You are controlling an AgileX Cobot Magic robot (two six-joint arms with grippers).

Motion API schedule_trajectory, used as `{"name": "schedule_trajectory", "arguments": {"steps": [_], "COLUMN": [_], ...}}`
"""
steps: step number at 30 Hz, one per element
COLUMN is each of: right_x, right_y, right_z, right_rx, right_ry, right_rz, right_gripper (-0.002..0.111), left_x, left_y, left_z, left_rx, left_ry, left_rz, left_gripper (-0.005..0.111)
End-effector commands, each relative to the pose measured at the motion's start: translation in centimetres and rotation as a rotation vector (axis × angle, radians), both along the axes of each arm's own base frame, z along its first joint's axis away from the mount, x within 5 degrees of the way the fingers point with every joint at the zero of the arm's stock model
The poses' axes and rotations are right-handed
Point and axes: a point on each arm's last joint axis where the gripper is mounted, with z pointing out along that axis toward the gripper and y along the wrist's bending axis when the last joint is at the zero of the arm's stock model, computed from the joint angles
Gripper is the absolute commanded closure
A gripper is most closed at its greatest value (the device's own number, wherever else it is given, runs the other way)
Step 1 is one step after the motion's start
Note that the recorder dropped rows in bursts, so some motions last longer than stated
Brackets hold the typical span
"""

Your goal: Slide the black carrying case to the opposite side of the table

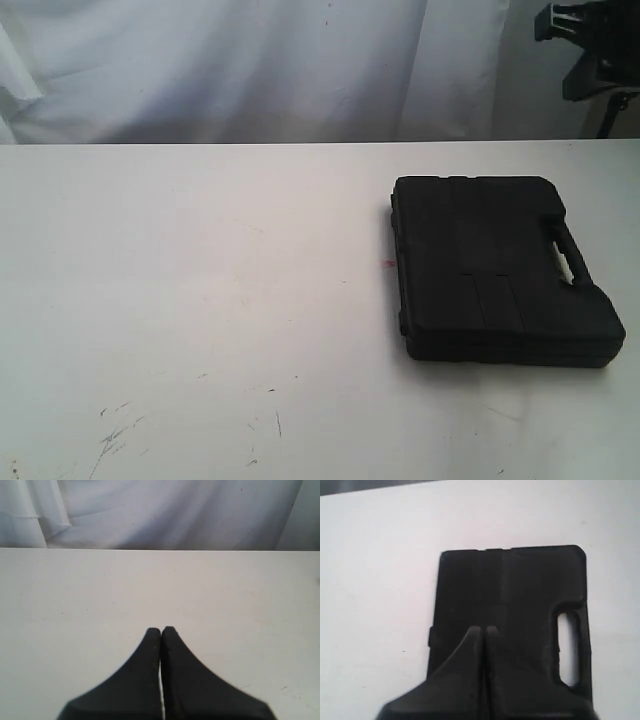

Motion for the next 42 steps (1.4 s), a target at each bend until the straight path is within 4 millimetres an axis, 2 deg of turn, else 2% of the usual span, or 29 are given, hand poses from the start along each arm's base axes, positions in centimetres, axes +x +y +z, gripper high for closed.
{"name": "schedule_trajectory", "arguments": {"steps": [1, 3, 6, 15, 23, 30, 35, 38, 42], "right_x": [-5.0, -7.8, -10.6, -16.5, -19.1, -20.6, -22.4, -23.2, -24.1], "right_y": [0.7, 0.6, 0.3, -1.0, -1.9, -2.6, -3.3, -4.2, -5.4], "right_z": [1.5, 2.1, 2.7, 3.3, 4.9, 5.7, 6.0, 5.4, 2.3], "right_rx": [0.05, 0.073, 0.091, 0.121, 0.146, 0.114, 0.09, 0.087, 0.081], "right_ry": [-0.182, -0.263, -0.339, -0.419, -0.505, -0.571, -0.596, -0.625, -0.665], "right_rz": [0.033, 0.043, 0.061, 0.088, 0.091, 0.094, 0.094, 0.038, -0.067], "right_gripper": [0.108, 0.108, 0.108, 0.108, 0.108, 0.108, 0.108, 0.108, 0.108], "left_x": [0.0, 0.0, 0.0, 0.0, 0.0, 0.0, 0.0, 0.0, 0.0], "left_y": [0.0, 0.0, 0.0, 0.0, 0.0, 0.0, 0.0, 0.0, 0.0], "left_z": [-0.1, -0.1, -0.1, -0.1, -0.1, -0.1, -0.1, -0.1, -0.1], "left_rx": [-0.001, -0.001, -0.001, -0.001, -0.001, -0.001, -0.001, -0.001, -0.001], "left_ry": [-0.003, -0.003, -0.003, -0.003, -0.003, -0.003, -0.003, -0.003, -0.003], "left_rz": [0.001, 0.001, 0.001, 0.001, 0.001, 0.001, 0.001, 0.001, 0.001], "left_gripper": [0.107, 0.107, 0.107, 0.107, 0.107, 0.107, 0.107, 0.107, 0.107]}}
